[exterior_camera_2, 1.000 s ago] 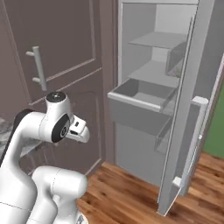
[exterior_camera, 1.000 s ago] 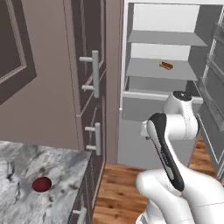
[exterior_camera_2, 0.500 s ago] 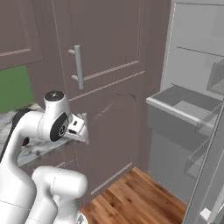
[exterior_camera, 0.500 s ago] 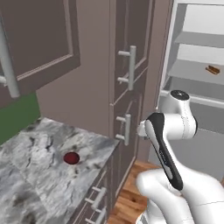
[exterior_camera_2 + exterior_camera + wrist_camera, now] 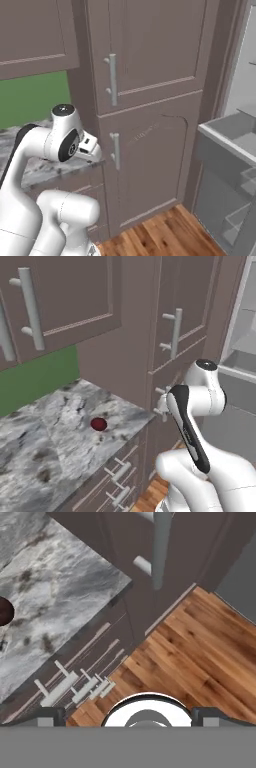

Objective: Place the garlic and potato inside the fridge drawer. Close the drawer after placing the vegetables.

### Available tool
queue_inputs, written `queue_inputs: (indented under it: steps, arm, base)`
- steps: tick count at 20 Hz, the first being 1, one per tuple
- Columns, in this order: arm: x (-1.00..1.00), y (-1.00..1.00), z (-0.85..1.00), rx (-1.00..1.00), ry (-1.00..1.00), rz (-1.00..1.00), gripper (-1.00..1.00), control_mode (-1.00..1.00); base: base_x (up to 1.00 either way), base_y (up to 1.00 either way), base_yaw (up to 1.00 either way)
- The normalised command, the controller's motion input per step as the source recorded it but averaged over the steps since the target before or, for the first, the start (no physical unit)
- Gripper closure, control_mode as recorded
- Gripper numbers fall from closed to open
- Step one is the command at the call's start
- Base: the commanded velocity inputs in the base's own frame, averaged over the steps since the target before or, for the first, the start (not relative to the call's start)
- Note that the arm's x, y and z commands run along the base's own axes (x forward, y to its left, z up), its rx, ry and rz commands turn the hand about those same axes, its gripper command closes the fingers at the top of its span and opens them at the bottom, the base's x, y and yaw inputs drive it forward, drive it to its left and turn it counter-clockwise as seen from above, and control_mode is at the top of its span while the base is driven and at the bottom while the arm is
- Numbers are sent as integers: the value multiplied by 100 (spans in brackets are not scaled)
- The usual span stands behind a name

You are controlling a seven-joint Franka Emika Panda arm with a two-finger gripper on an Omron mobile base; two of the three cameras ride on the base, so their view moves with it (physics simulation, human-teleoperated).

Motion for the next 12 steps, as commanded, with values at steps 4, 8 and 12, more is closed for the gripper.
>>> queue_inputs:
  steps: [4, 8, 12]
  arm:
    - [0, 0, 0, 0, 0, 0, -100, 100]
    - [0, 0, 0, 0, 0, 0, -100, 100]
    - [0, 0, 0, 0, 0, 0, -100, 100]
  base:
    - [-35, 0, 40]
    - [-21, 17, 34]
    - [7, 28, 37]
